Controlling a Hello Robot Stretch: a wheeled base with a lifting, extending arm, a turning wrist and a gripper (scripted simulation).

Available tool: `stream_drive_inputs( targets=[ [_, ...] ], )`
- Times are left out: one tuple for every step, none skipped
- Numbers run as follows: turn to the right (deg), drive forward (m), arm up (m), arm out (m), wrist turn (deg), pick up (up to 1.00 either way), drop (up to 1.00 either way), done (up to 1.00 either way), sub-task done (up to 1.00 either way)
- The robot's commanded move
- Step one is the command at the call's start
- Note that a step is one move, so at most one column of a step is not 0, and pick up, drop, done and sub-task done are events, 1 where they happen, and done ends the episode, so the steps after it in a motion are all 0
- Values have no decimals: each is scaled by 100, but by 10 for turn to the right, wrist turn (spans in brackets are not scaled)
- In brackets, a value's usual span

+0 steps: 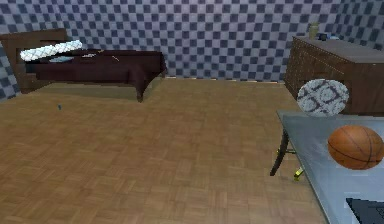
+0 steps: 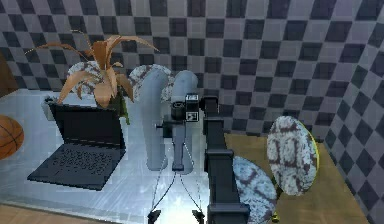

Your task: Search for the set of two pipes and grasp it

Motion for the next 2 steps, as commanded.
stream_drive_inputs(
  targets=[
    [0, 0, 0, 0, 450, 0, 0, 0, 0],
    [0, 0, 0, 0, 450, 0, 0, 0, 0]
  ],
)
